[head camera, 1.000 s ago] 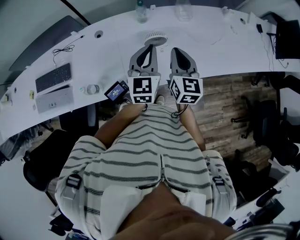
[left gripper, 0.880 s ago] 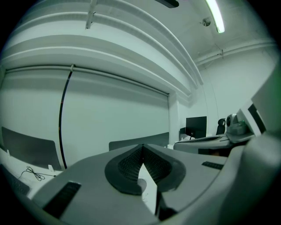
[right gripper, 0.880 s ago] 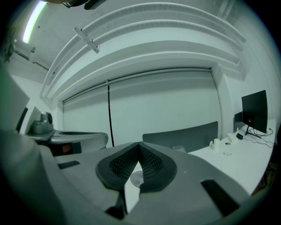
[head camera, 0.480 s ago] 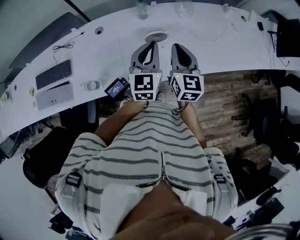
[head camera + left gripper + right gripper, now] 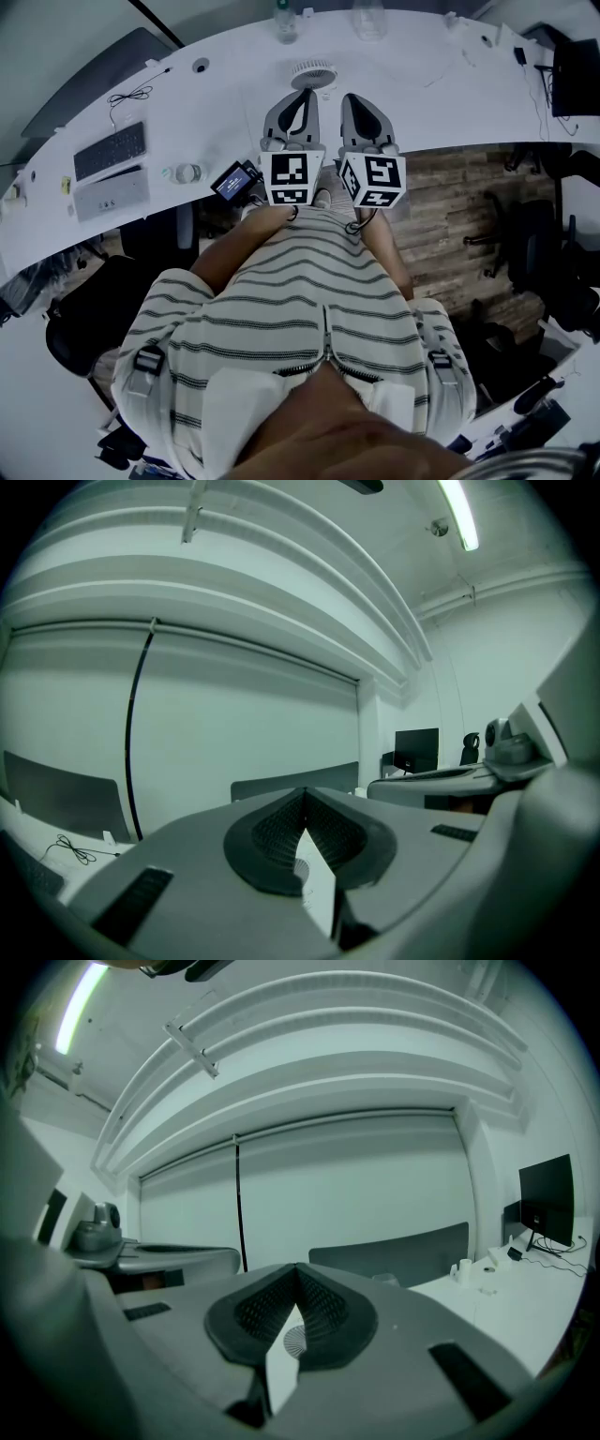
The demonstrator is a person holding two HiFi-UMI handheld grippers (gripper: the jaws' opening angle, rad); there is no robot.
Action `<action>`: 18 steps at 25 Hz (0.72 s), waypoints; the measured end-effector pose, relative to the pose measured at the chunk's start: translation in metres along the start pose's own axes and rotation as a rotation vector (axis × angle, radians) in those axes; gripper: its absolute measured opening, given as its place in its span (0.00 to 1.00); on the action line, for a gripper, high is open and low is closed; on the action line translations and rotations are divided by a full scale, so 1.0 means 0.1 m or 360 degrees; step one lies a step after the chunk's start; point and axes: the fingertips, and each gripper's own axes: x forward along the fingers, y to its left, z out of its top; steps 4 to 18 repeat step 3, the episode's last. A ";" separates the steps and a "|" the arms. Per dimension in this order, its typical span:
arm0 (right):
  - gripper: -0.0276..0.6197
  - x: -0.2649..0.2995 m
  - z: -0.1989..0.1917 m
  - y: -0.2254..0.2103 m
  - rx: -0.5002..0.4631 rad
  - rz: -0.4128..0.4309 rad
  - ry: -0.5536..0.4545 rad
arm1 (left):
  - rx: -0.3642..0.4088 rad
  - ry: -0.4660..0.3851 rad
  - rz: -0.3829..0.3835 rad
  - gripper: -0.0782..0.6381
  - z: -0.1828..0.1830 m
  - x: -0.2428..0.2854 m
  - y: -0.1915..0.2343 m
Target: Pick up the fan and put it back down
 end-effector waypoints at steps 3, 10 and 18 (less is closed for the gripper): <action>0.06 -0.03 0.01 -0.01 -0.0004 -0.0001 -0.0001 | 0.0009 -0.0001 -0.0007 0.12 0.00 -0.01 -0.04; 0.06 -0.03 0.01 -0.01 -0.0004 -0.0001 -0.0001 | 0.0009 -0.0001 -0.0007 0.12 0.00 -0.01 -0.04; 0.06 -0.03 0.01 -0.01 -0.0004 -0.0001 -0.0001 | 0.0009 -0.0001 -0.0007 0.12 0.00 -0.01 -0.04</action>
